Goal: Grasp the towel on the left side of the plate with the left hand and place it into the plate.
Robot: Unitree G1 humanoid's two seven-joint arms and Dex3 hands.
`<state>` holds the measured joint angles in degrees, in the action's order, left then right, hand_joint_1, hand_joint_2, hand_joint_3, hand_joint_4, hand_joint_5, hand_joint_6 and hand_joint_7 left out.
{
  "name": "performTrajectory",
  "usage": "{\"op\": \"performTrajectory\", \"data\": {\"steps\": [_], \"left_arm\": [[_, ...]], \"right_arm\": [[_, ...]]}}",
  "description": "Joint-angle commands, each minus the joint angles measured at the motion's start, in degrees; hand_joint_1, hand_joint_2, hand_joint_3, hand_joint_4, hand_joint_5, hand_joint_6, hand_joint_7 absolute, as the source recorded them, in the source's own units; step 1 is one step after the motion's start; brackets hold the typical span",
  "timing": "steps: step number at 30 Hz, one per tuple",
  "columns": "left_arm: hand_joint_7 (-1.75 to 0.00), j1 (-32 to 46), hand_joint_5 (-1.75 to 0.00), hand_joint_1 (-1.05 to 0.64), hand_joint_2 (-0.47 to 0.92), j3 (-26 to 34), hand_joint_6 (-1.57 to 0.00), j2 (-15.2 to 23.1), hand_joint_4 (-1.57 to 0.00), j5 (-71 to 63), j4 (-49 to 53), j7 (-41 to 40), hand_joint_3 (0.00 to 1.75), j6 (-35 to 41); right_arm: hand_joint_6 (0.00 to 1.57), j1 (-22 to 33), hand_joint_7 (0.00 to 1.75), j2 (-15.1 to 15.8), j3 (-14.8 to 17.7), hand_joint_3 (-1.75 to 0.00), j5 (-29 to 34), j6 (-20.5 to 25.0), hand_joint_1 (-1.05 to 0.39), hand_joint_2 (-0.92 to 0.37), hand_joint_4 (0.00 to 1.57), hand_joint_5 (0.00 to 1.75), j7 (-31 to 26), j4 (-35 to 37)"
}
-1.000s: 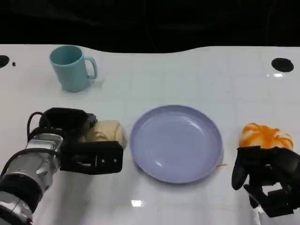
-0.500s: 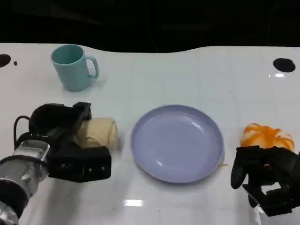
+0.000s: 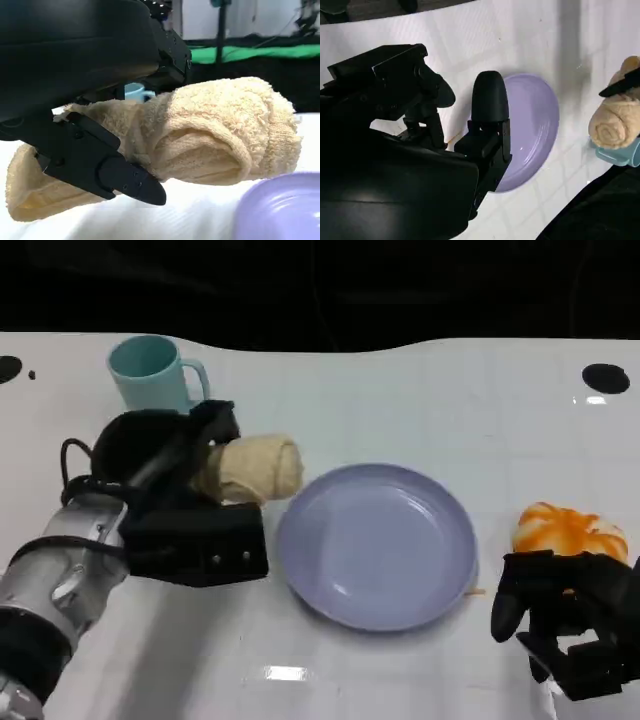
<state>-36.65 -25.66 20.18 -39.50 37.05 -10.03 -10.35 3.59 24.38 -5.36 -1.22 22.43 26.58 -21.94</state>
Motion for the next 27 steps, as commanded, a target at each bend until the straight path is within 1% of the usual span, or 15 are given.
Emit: {"op": "performTrajectory", "data": {"steps": [1, 3, 4, 6, 7, 10, 13, 16, 20, 22, 23, 24, 25, 26, 27], "left_arm": [[-1.75, 1.6, -1.75, -0.18, 0.68, 0.8, -0.59, -1.2, -0.82, 2.0, -4.3, 2.5, 0.76, -0.6], [-1.74, 1.5, -1.75, -0.18, 0.65, 0.4, -0.59, -2.4, -0.82, 1.6, -5.5, 2.9, 0.80, 0.3], [-1.58, 1.3, -1.75, -0.18, 0.61, 0.2, -0.65, -3.2, -0.83, 1.6, -5.9, 3.1, 0.86, 0.4], [-1.70, 0.9, -1.75, -0.15, 0.53, -0.6, -0.61, -4.7, -0.84, 1.0, -5.9, 2.8, 0.95, 0.2], [-1.72, 0.7, -1.75, -0.15, 0.52, -1.0, -0.61, -5.3, -0.85, 0.6, -5.9, 2.8, 0.96, 0.2], [-1.74, 0.5, -1.75, -0.16, 0.50, -1.5, -0.60, -6.0, -0.86, -0.2, -6.1, 3.3, 0.97, 1.0], [-1.75, -0.2, -1.75, -0.17, 0.52, -2.6, -0.60, -8.0, -0.85, 0.1, -6.2, 6.5, 0.97, 1.5], [-1.75, -0.2, -1.75, -0.21, 0.59, -3.5, -0.62, -9.4, -0.86, -0.3, -6.1, 7.8, 0.87, 1.5], [-1.75, -0.4, -1.75, -0.20, 0.64, -4.9, -0.60, -10.8, -0.83, -1.3, -5.4, 9.2, 0.84, 2.3], [-1.68, -0.5, -1.75, -0.19, 0.64, -5.1, -0.60, -11.4, -0.80, -1.3, -5.2, 10.4, 0.73, 3.1], [-1.24, -0.5, -1.58, -0.22, 0.70, -5.0, -0.70, -11.7, -0.74, -1.0, -5.3, 11.4, 0.45, 3.9], [-0.93, -0.4, -1.43, -0.23, 0.78, -5.0, -0.77, -11.8, -0.71, -0.7, -5.3, 12.1, 0.27, 4.0], [-0.56, -0.4, -1.22, -0.25, 0.86, -5.1, -0.78, -11.8, -0.67, -0.5, -5.3, 12.6, 0.13, 3.8], [-0.40, -0.2, -1.14, -0.26, 0.89, -5.2, -0.79, -11.5, -0.65, -0.3, -5.4, 13.0, 0.09, 3.0], [-0.27, 0.0, -1.08, -0.28, 0.91, -5.2, -0.72, -11.2, -0.60, -0.1, -5.7, 13.4, 0.10, 2.2]], "right_arm": [[0.64, 0.5, 1.45, 0.4, 0.6, -0.94, -0.4, 0.6, 0.11, -0.69, 0.65, 1.70, 0.0, -1.3], [0.64, 0.8, 1.45, 0.5, 0.8, -0.94, -0.7, 0.7, 0.11, -0.69, 0.65, 1.70, 0.1, -1.5], [0.64, 0.9, 1.45, 0.6, 0.8, -0.95, -0.8, 0.8, 0.11, -0.69, 0.65, 1.70, 0.2, -1.6], [0.64, 1.1, 1.45, 0.7, 0.8, -0.94, -0.9, 0.9, 0.10, -0.70, 0.65, 1.71, 0.3, -1.9], [0.64, 1.2, 1.45, 0.7, 0.8, -0.94, -0.9, 0.8, 0.10, -0.70, 0.65, 1.71, 0.3, -2.0], [0.64, 1.4, 1.45, 0.8, 1.0, -0.93, -0.9, 0.5, 0.11, -0.70, 0.65, 1.72, 0.4, -2.0], [0.64, 1.7, 1.45, 0.8, 1.3, -0.92, -1.3, 0.9, 0.10, -0.71, 0.64, 1.72, 0.5, -2.5], [0.64, 2.1, 1.47, 0.8, 1.6, -0.93, -1.8, 1.0, 0.12, -0.71, 0.65, 1.73, 0.6, -2.8], [0.65, 2.3, 1.48, 1.2, 1.5, -0.93, -1.9, 2.0, 0.11, -0.71, 0.66, 1.73, 0.7, -3.3], [0.64, 2.3, 1.48, 1.5, 1.3, -0.93, -1.7, 2.3, 0.09, -0.71, 0.66, 1.72, 0.7, -3.6], [0.64, 2.3, 1.48, 1.5, 1.3, -0.93, -1.7, 2.3, 0.08, -0.71, 0.66, 1.73, 0.7, -3.7], [0.64, 2.4, 1.48, 1.6, 1.3, -0.93, -1.6, 2.2, 0.08, -0.71, 0.66, 1.73, 0.6, -3.8], [0.64, 2.4, 1.48, 1.6, 1.3, -0.93, -1.5, 2.2, 0.09, -0.70, 0.66, 1.73, 0.6, -3.8], [0.64, 2.4, 1.48, 1.6, 1.3, -0.93, -1.5, 1.9, 0.09, -0.70, 0.65, 1.73, 0.6, -3.7], [0.64, 2.4, 1.48, 1.6, 1.3, -0.93, -1.5, 1.7, 0.09, -0.70, 0.65, 1.73, 0.7, -3.6]]}}
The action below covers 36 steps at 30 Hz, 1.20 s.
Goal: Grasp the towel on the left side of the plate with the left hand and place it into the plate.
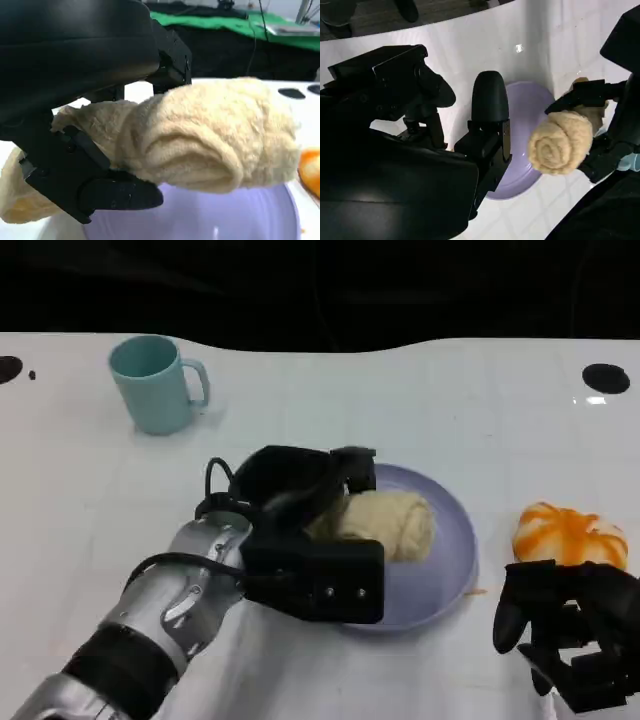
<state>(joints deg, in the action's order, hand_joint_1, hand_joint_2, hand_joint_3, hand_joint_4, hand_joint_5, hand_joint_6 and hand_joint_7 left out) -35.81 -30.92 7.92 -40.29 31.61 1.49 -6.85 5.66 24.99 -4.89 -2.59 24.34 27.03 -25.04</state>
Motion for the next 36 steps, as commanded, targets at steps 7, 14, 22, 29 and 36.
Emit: {"op": "performTrajectory", "data": {"steps": [7, 14, 22, 29, 36], "left_arm": [[0.00, -0.8, -0.45, -0.57, 0.92, -1.2, -0.23, 3.3, -0.19, -1.9, -2.1, 2.9, 0.07, -2.9], [0.00, -0.7, -0.35, -0.84, 0.92, -1.3, -0.11, 5.5, -0.01, -3.8, -6.0, 6.7, 0.07, -1.5], [-0.06, 4.6, -0.47, -0.72, 0.92, 5.4, -0.24, 7.8, -0.19, 4.7, -13.8, 12.0, 0.06, -0.7], [-0.08, 15.0, -0.49, -0.62, 0.92, 15.0, -0.46, 8.4, -0.53, 20.0, -22.9, 15.6, 0.13, 0.0], [-0.11, 24.7, -0.53, -0.48, 0.92, 21.4, -0.60, 7.9, -0.68, 32.4, -31.6, 18.9, 0.23, 2.2]], "right_arm": [[0.63, 0.1, 1.46, 1.1, 0.9, -0.95, -0.2, 0.3, 0.10, -0.69, 0.64, 1.71, 0.4, -0.5], [0.63, -0.1, 1.45, 1.1, 1.1, -0.95, -0.4, -0.2, 0.11, -0.69, 0.64, 1.72, 0.6, -0.1], [0.63, 0.0, 1.46, 1.2, 1.5, -0.95, -0.3, -0.3, 0.10, -0.70, 0.64, 1.71, 0.7, -0.2], [0.64, -0.3, 1.46, 1.3, 1.8, -0.94, -0.3, -1.1, 0.11, -0.70, 0.65, 1.72, 1.1, 0.4], [0.65, -0.1, 1.47, 1.0, 1.6, -0.96, -0.2, -2.4, 0.11, -0.68, 0.66, 1.72, 1.3, 0.7]]}}
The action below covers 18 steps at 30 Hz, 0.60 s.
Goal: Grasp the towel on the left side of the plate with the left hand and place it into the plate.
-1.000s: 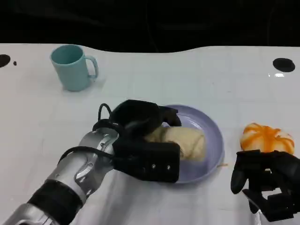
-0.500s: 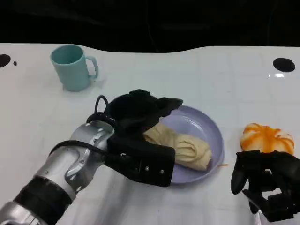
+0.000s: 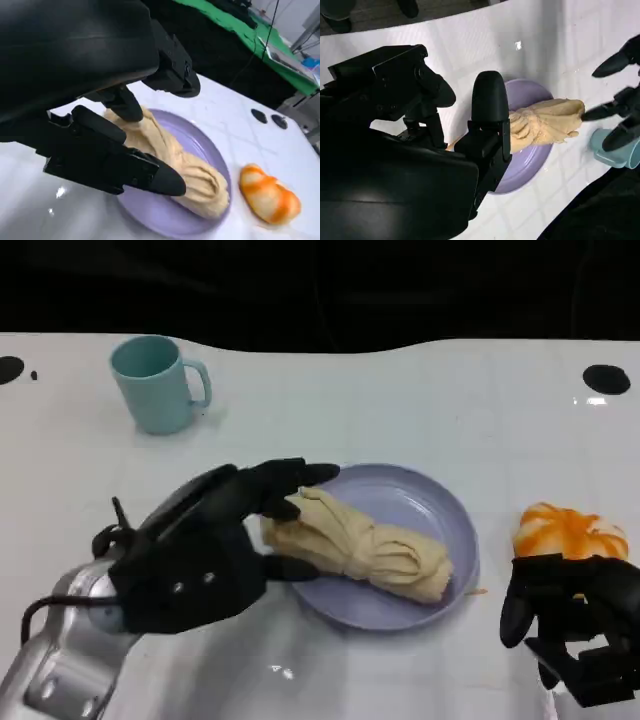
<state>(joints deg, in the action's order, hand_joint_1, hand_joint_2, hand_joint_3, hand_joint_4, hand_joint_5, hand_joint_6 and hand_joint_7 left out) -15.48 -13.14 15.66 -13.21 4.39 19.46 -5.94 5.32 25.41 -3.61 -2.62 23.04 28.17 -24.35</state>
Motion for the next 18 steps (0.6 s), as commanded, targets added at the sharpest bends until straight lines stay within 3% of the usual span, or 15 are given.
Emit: {"op": "performTrajectory", "data": {"steps": [1, 5, 8, 12, 15, 18], "left_arm": [[-0.12, 5.9, -0.55, -0.46, 0.92, 4.5, -0.63, -0.2, -0.71, 6.7, -5.5, 0.6, 0.24, 1.5], [-0.16, 11.2, -0.81, -0.33, 0.92, 6.9, -0.82, -1.5, -0.74, 11.6, -11.6, 0.6, 0.29, 7.2], [-0.27, 14.6, -1.11, -0.22, 0.90, 8.3, -0.96, -2.2, -0.72, 15.8, -17.4, 0.7, 0.42, 14.5], [-0.99, 18.2, -1.50, -0.17, 0.68, 10.4, -0.81, -2.9, -0.69, 20.8, -25.7, 0.0, 0.90, 26.6], [-1.29, 20.7, -1.68, -0.14, 0.60, 11.1, -0.75, -2.7, -0.68, 22.8, -30.4, -0.7, 1.10, 32.0], [-1.47, 22.6, -1.74, -0.13, 0.58, 10.9, -0.67, -3.0, -0.67, 22.5, -33.1, -2.0, 1.17, 34.8]], "right_arm": [[0.65, 0.2, 1.47, 0.7, 0.3, -0.96, 0.1, -0.7, 0.11, -0.68, 0.67, 1.71, 0.0, -0.3], [0.64, 0.3, 1.46, 0.7, 0.4, -0.97, 0.0, -0.6, 0.11, -0.68, 0.67, 1.71, 0.0, -0.5], [0.65, 0.4, 1.46, 0.5, 0.6, -0.97, -0.5, -0.9, 0.12, -0.68, 0.67, 1.71, 0.3, -0.2], [0.65, 0.4, 1.45, 0.6, 0.5, -0.96, -0.3, -0.6, 0.11, -0.69, 0.67, 1.71, 0.2, -0.6], [0.65, 0.3, 1.45, 0.7, 0.6, -0.97, -0.3, -0.9, 0.12, -0.68, 0.67, 1.71, 0.3, -0.6], [0.66, 0.2, 1.45, 0.8, 0.9, -0.97, -0.6, -0.8, 0.12, -0.68, 0.67, 1.71, 0.4, -0.5]]}}
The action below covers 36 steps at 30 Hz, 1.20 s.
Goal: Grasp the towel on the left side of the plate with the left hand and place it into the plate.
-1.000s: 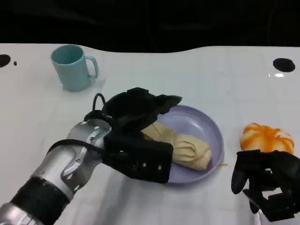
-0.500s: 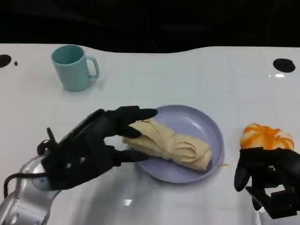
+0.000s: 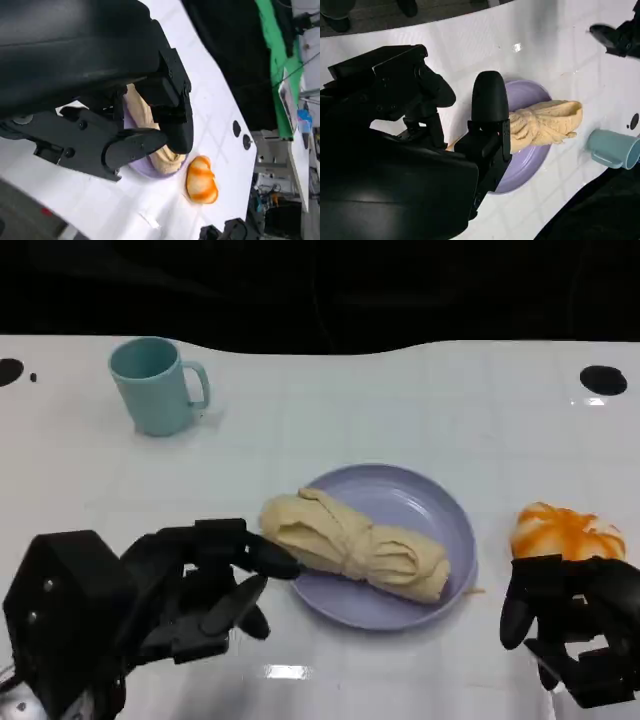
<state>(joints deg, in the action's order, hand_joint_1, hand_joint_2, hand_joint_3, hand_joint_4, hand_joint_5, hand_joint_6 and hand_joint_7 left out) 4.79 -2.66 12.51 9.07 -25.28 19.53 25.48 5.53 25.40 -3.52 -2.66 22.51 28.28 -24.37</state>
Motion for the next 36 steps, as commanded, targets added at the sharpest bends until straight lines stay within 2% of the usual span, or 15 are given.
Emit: {"op": "performTrajectory", "data": {"steps": [1, 9, 14, 36], "left_arm": [[-1.49, 2.5, -1.74, -0.13, 0.58, 0.5, -0.66, 0.0, -0.67, 0.4, -3.4, -2.3, 1.17, 4.1], [-1.59, 1.3, -1.75, -0.12, 0.62, 1.3, -0.61, 0.7, -0.66, 1.5, 0.9, -1.9, 1.09, 7.5], [-1.59, 0.5, -1.75, -0.12, 0.63, 1.7, -0.62, 0.9, -0.67, 2.1, 0.9, -2.2, 1.06, 10.8], [-1.58, -0.6, -1.75, -0.13, 0.67, 2.8, -0.63, 3.0, -0.66, 3.4, 3.1, -0.7, 0.99, 10.8]], "right_arm": [[0.66, 0.0, 1.45, 0.8, 0.8, -0.98, -0.6, -0.3, 0.11, -0.68, 0.67, 1.72, 0.3, -0.4], [0.66, 0.6, 1.47, 0.1, 0.9, -1.00, -0.8, -3.1, 0.13, -0.67, 0.67, 1.71, 0.0, 1.2], [0.65, 1.0, 1.47, -0.3, 0.5, -1.00, -0.2, -3.3, 0.12, -0.66, 0.68, 1.70, -0.9, 0.8], [0.62, 0.9, 1.48, -0.9, -1.0, -0.97, 0.2, -1.6, 0.12, -0.68, 0.64, 1.75, -1.7, -0.2]]}}
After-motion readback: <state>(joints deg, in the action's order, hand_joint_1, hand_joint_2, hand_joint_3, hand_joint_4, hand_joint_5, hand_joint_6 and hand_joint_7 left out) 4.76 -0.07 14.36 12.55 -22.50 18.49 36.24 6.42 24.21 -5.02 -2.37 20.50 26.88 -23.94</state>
